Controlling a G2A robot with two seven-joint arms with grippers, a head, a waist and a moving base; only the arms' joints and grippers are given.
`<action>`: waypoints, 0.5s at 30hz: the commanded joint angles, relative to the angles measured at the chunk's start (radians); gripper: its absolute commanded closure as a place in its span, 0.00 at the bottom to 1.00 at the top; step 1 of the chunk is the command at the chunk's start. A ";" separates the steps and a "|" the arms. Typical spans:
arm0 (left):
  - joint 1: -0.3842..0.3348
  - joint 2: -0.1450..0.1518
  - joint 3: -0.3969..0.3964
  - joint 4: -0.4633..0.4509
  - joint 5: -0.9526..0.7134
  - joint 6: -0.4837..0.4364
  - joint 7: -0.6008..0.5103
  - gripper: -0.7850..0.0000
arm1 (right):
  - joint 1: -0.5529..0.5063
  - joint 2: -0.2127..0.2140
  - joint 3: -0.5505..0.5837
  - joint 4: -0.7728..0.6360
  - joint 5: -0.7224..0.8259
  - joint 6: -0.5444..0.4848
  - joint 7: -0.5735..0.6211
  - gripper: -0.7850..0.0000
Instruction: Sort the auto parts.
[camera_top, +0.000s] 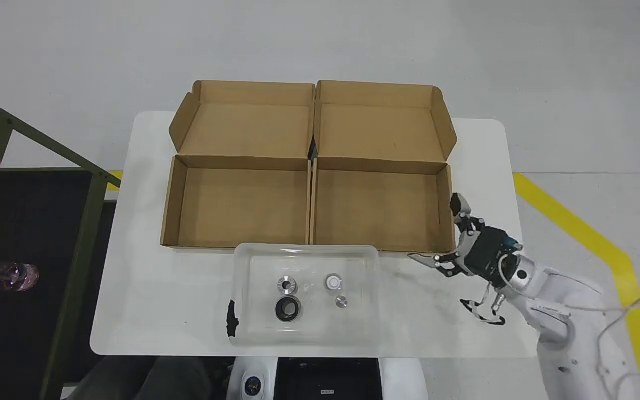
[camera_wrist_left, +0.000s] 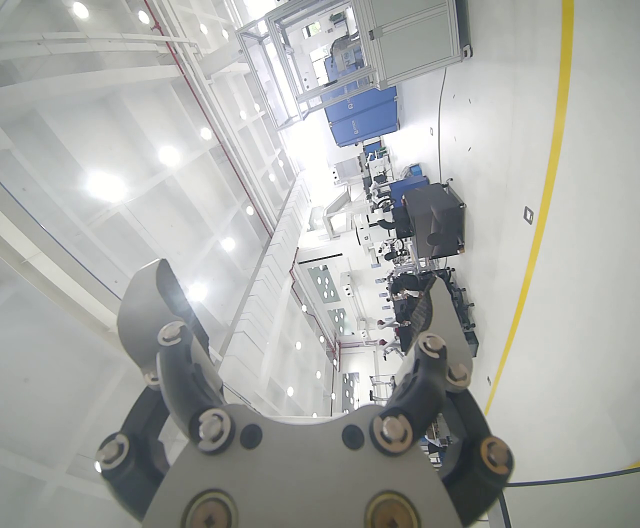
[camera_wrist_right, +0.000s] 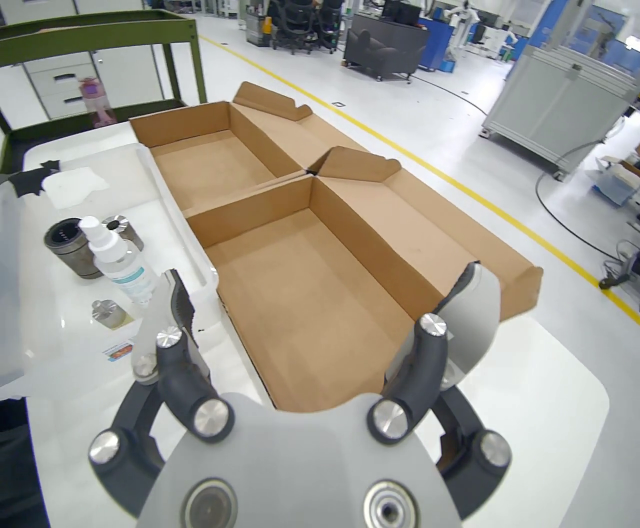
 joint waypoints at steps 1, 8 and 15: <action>0.000 0.000 0.000 0.000 0.000 0.000 0.000 0.00 | 0.028 0.004 -0.024 -0.019 0.002 -0.037 0.041 0.00; 0.000 0.000 0.000 0.000 0.000 0.000 0.000 0.00 | 0.109 0.026 -0.169 -0.061 0.040 -0.053 0.171 0.00; 0.000 0.000 0.000 0.000 0.000 0.000 0.000 0.00 | 0.192 0.051 -0.315 -0.050 0.104 -0.053 0.292 0.00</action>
